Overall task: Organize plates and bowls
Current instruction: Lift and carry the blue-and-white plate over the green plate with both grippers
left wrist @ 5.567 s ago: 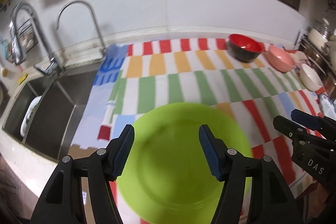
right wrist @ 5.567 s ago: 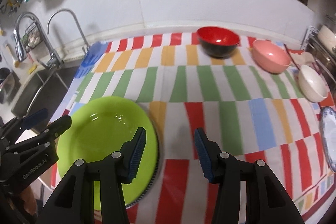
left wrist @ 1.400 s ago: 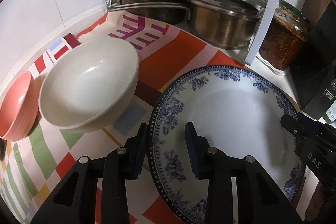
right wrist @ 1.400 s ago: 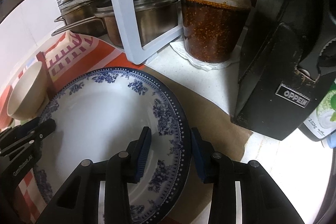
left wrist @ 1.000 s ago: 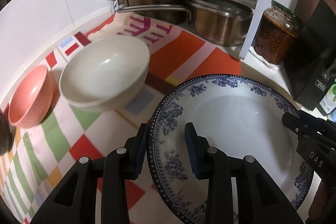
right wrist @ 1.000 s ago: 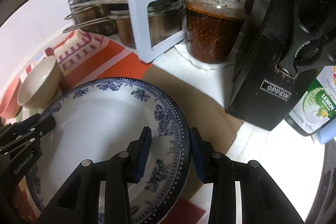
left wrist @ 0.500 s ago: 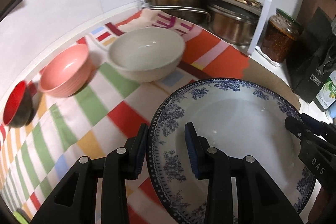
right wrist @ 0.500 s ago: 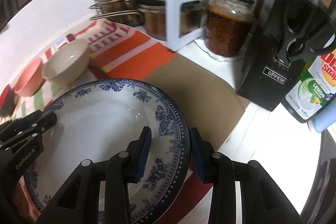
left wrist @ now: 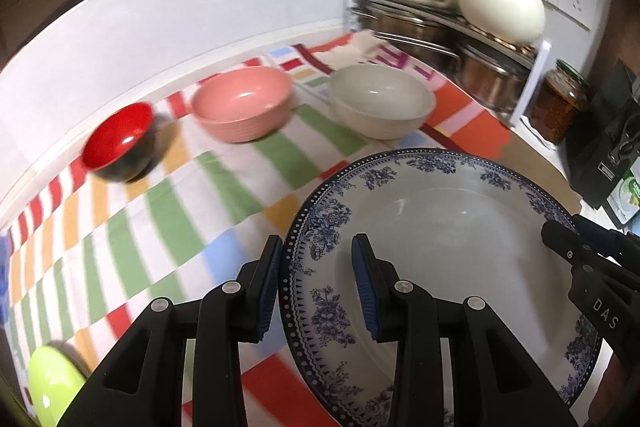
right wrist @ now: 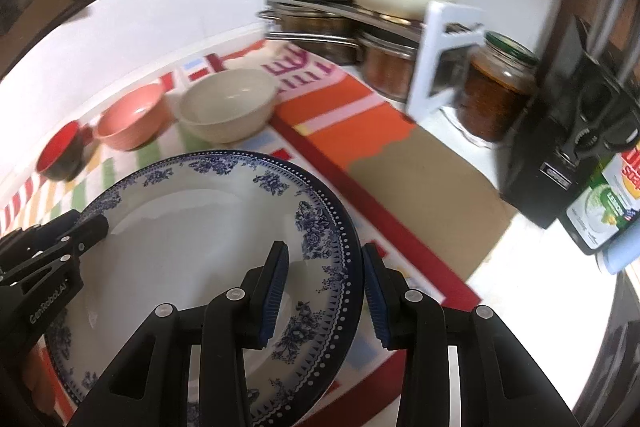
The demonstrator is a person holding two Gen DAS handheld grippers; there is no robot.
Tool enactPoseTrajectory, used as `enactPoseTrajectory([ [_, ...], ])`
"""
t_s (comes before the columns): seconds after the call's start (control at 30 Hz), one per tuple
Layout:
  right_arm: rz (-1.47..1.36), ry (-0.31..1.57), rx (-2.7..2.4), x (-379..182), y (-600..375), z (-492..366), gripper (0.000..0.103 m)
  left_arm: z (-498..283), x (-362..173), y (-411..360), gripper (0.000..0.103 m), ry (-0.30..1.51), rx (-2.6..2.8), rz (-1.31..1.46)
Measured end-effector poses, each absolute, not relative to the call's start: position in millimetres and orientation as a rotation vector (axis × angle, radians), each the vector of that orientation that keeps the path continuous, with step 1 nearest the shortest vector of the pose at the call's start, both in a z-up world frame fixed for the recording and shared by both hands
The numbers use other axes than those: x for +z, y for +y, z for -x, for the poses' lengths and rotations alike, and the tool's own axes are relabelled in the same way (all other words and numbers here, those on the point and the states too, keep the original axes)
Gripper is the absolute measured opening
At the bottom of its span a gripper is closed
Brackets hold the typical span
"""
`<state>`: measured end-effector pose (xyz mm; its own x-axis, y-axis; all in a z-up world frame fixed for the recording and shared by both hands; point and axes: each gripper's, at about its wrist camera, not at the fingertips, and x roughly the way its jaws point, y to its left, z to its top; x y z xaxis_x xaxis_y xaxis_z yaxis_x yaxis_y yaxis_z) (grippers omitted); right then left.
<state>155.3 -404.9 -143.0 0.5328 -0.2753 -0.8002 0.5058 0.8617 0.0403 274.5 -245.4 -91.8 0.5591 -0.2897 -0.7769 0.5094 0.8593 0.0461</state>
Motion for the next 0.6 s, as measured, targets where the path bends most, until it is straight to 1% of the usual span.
enactPoseTrajectory([
  [0.6, -0.168, 0.86, -0.262, -118.3, -295.9, -172.3, 0.038, -251.6, -73.1, -112.7, 0.035, 0.828, -0.26, -0.166],
])
